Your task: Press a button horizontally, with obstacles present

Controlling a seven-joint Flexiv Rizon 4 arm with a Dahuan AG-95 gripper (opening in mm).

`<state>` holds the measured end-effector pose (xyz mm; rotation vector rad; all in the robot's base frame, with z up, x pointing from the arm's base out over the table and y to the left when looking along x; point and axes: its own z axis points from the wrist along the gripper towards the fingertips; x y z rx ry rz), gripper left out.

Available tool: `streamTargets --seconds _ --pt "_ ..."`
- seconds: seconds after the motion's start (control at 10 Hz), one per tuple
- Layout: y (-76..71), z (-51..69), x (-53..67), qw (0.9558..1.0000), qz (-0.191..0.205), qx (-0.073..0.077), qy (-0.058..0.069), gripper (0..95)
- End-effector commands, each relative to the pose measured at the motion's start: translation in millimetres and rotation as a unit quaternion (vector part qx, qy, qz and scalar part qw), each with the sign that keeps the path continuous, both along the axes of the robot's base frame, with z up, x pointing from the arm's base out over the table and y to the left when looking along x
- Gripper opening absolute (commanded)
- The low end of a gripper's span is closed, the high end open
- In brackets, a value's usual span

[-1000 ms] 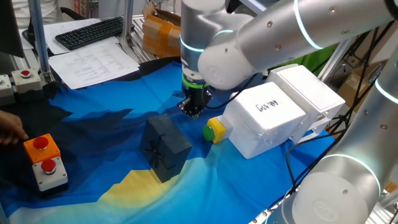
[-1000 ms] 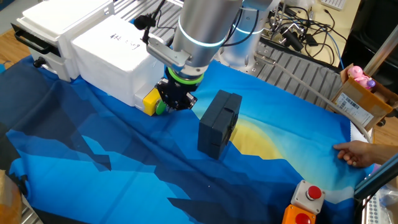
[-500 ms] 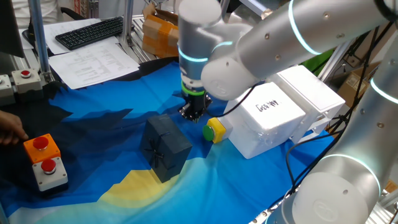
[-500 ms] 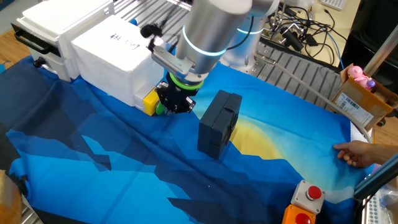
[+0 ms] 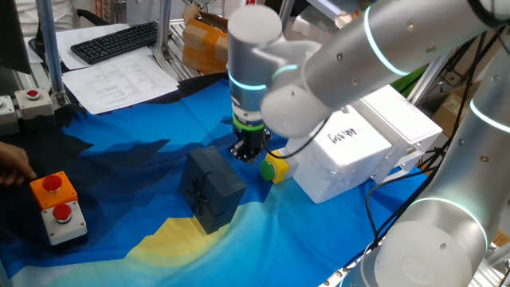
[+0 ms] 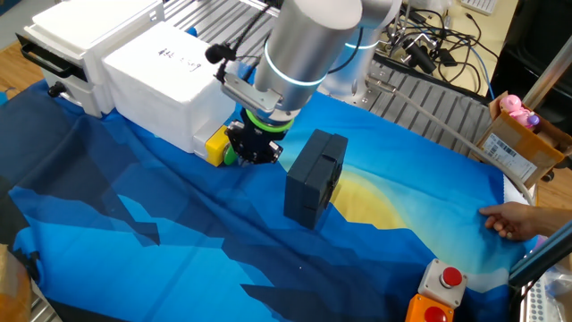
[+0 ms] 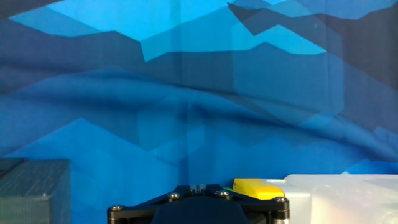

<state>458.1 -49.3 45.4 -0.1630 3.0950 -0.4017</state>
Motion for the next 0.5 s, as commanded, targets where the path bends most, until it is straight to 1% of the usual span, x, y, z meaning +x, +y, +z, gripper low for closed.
streamTargets --seconds 0.1,0.2,0.3,0.4,0.5 --pt "-0.6 -3.2 -0.8 1.0000 0.003 -0.007 0.004 0.0" --pt "-2.0 -7.5 -1.3 0.9998 0.006 -0.018 0.005 0.0" --pt "-2.5 -8.7 -1.4 0.9998 0.006 -0.020 0.005 0.0" --pt "-2.5 -8.6 -1.4 0.9998 0.006 -0.018 0.006 0.0" --pt "-2.5 -8.5 -1.4 0.9998 0.004 -0.015 0.012 0.0"
